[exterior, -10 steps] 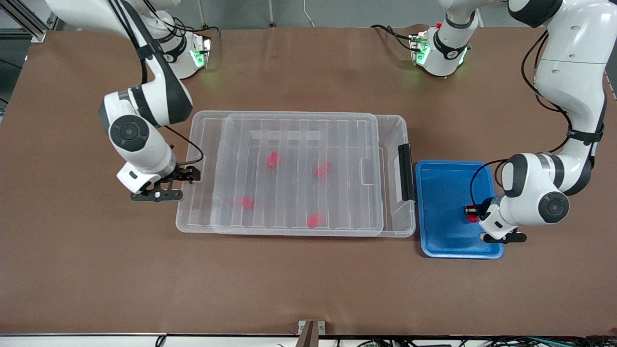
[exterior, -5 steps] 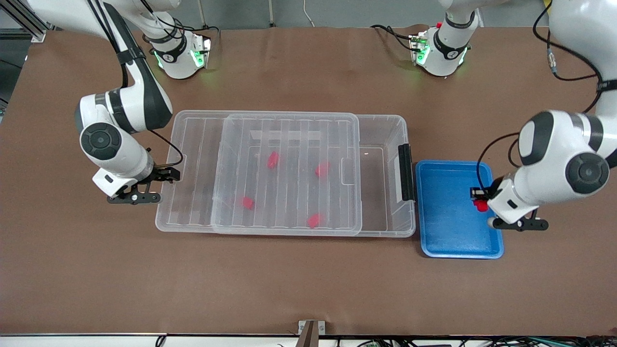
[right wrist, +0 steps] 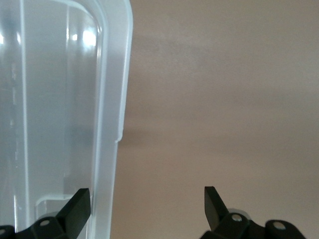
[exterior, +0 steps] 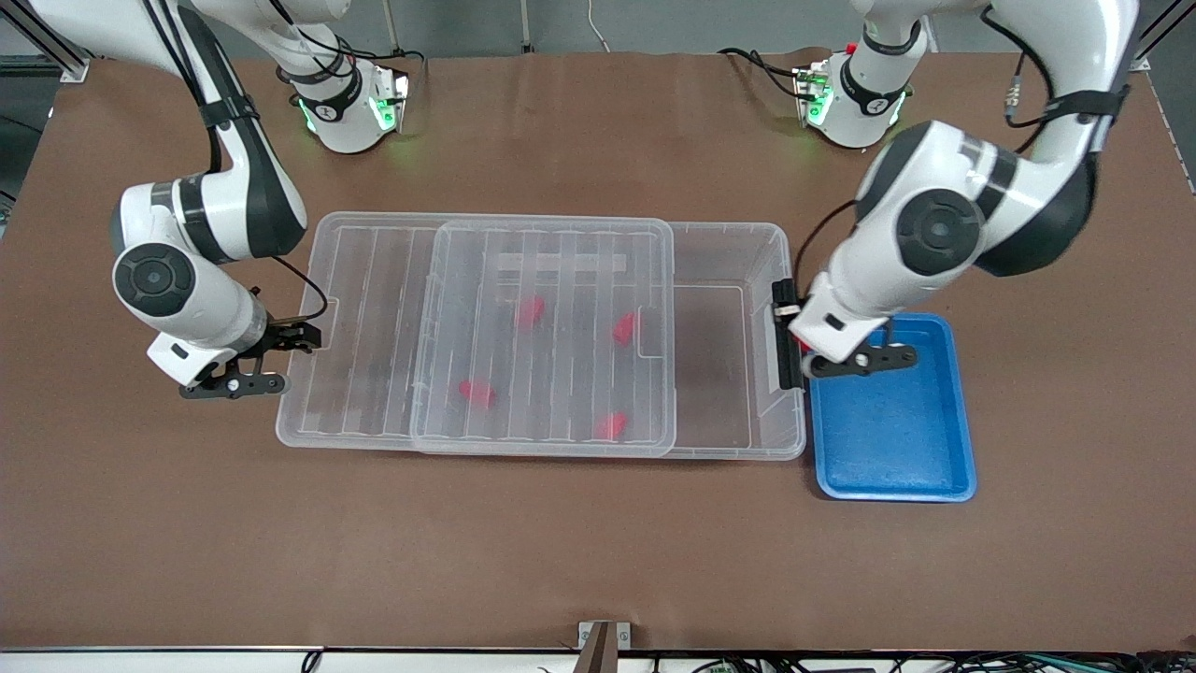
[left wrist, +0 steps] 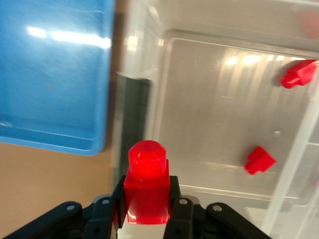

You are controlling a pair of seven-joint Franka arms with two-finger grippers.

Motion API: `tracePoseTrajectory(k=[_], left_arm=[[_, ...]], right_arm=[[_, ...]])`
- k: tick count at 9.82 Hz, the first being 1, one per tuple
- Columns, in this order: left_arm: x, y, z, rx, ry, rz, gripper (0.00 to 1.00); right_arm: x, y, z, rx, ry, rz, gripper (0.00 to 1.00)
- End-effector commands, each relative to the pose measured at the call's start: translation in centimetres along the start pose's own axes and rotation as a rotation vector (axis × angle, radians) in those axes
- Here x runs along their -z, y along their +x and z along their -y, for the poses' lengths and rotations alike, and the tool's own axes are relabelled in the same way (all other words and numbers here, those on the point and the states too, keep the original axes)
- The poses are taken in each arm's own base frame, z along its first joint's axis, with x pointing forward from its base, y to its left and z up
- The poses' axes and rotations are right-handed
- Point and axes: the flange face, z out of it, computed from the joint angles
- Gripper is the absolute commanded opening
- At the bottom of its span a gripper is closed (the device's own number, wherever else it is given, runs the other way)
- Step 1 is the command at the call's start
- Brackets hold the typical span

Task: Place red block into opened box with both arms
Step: 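Carry the red block into the open box and release it with the left gripper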

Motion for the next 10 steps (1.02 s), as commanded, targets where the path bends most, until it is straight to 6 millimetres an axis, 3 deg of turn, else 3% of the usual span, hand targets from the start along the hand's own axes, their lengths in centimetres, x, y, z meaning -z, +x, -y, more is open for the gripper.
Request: tracePoseTrajectory(k=[1, 3, 5, 7, 8, 10], left_arm=[[-5.9, -0.4, -2.9, 0.061, -0.020, 0.008, 0.00], [-11.3, -2.3, -3.9, 0.003, -0.021, -0.042, 0.01], [-15.8, -3.1, -5.1, -0.055, -0.016, -0.026, 0.01], [-19.9, -3.2, -5.5, -0.126, 0.024, -0.026, 0.01], [-21.5, -3.2, -5.7, -0.134, 0.015, -0.015, 0.02], [-23.1, -3.1, -5.7, -0.150, 0.017, -0.009, 0.10]], right_arm=[[1.4, -0.2, -1.6, 0.009, -0.024, 0.006, 1.00], [4.8, 0.6, -2.0, -0.026, -0.005, -0.008, 1.00], [10.7, 0.6, -3.1, -0.101, 0.125, -0.003, 1.00], [17.6, -2.0, -6.1, -0.200, 0.163, -0.046, 1.00], [20.4, -4.1, -7.9, -0.251, 0.206, -0.082, 1.00], [23.6, -7.7, -10.9, -0.303, 0.210, -0.096, 1.00]])
